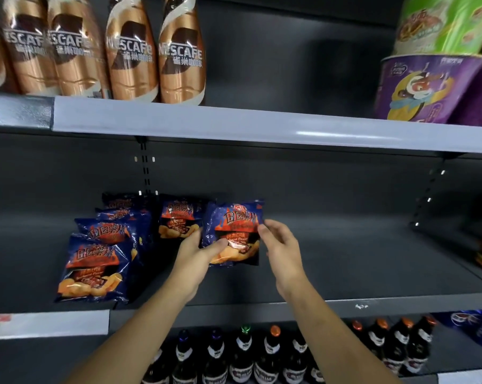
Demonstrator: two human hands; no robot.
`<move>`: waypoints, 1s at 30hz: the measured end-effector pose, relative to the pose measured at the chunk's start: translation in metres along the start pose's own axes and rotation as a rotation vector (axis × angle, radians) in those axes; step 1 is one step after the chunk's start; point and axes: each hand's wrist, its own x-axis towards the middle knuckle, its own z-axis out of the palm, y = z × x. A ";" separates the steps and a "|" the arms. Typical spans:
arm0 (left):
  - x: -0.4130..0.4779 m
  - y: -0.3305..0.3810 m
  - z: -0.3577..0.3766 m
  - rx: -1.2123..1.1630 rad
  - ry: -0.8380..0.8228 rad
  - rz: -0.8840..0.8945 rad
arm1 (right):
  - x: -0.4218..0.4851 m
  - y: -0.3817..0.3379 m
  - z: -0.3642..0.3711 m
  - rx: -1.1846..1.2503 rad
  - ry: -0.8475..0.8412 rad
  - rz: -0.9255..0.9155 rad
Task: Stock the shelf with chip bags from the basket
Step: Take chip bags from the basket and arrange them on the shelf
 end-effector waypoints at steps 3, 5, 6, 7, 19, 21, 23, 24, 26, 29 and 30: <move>-0.001 0.002 -0.005 -0.070 -0.025 -0.028 | 0.003 0.001 0.000 0.018 -0.045 0.071; -0.001 0.002 -0.008 -0.083 -0.015 -0.036 | 0.004 0.004 0.002 0.016 -0.074 0.099; -0.001 0.001 -0.010 -0.078 -0.009 -0.034 | 0.005 0.005 0.003 0.010 -0.080 0.092; -0.001 0.001 -0.011 -0.070 -0.004 -0.034 | 0.005 0.006 0.004 0.008 -0.082 0.078; 0.002 -0.005 -0.031 0.042 0.105 0.015 | 0.011 0.018 0.024 -0.010 -0.153 0.044; 0.007 -0.013 -0.039 0.211 0.190 0.046 | 0.013 0.024 0.029 -0.030 -0.158 0.040; 0.008 -0.018 -0.045 0.368 0.235 0.054 | 0.015 0.029 0.037 -0.059 -0.145 0.030; 0.010 -0.021 -0.049 0.403 0.252 0.048 | 0.017 0.033 0.041 -0.073 -0.136 0.021; 0.012 -0.023 -0.054 0.401 0.302 0.033 | 0.023 0.041 0.052 -0.100 -0.121 0.012; 0.014 -0.029 -0.061 0.370 0.396 0.015 | 0.034 0.056 0.069 -0.123 -0.109 0.039; 0.016 -0.032 -0.064 0.388 0.419 0.009 | 0.039 0.061 0.075 -0.123 -0.106 0.053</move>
